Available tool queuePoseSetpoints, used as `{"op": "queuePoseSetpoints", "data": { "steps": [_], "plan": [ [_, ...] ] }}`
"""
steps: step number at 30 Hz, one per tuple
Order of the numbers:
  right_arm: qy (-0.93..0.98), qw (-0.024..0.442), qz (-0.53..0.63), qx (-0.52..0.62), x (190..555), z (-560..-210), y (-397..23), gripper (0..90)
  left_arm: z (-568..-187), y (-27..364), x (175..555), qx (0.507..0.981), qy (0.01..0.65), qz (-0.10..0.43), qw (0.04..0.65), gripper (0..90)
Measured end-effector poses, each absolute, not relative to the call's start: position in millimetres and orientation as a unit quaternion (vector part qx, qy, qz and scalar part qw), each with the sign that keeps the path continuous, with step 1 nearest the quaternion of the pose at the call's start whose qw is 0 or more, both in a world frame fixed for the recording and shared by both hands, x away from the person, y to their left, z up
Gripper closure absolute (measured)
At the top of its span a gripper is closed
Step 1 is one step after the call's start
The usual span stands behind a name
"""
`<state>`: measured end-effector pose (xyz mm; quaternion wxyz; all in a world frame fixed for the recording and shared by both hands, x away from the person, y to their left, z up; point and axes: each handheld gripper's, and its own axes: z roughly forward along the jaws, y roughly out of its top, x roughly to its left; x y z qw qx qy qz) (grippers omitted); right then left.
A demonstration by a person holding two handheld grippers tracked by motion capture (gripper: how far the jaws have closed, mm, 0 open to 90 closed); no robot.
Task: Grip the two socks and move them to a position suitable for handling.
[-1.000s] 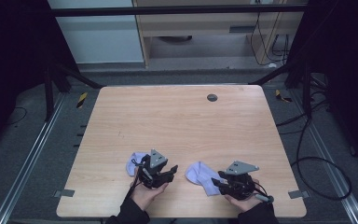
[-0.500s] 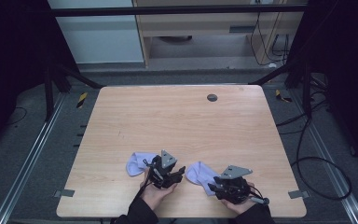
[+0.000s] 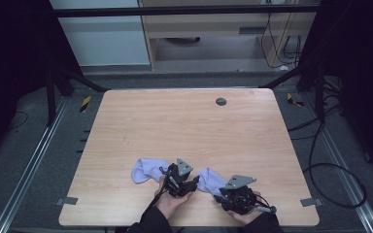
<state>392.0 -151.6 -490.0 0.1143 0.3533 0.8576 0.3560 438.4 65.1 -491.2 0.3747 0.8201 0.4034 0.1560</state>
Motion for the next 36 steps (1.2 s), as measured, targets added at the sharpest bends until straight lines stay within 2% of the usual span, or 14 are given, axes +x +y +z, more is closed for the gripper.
{"op": "queuePoseSetpoints", "data": {
  "steps": [12, 18, 24, 31, 36],
  "plan": [
    [0.866, 0.106, 0.345, 0.347, 392, -493, -148, 67.2, -497, 60, 440, 0.829, 0.403, 0.157, 0.354, 67.2],
    [0.870, 0.103, 0.340, 0.343, 391, -493, -145, 73.2, -497, 57, 439, 0.833, 0.400, 0.149, 0.352, 75.2],
    [0.867, 0.082, 0.342, 0.353, 393, -492, -145, 85.2, -497, 55, 439, 0.836, 0.396, 0.141, 0.352, 85.3],
    [0.860, 0.084, 0.359, 0.354, 392, -487, -147, 88.0, -497, 57, 440, 0.837, 0.391, 0.133, 0.358, 87.5],
    [0.828, 0.113, 0.406, 0.369, 393, -470, -159, 88.5, -497, 57, 440, 0.841, 0.384, 0.134, 0.358, 87.7]
  ]
}}
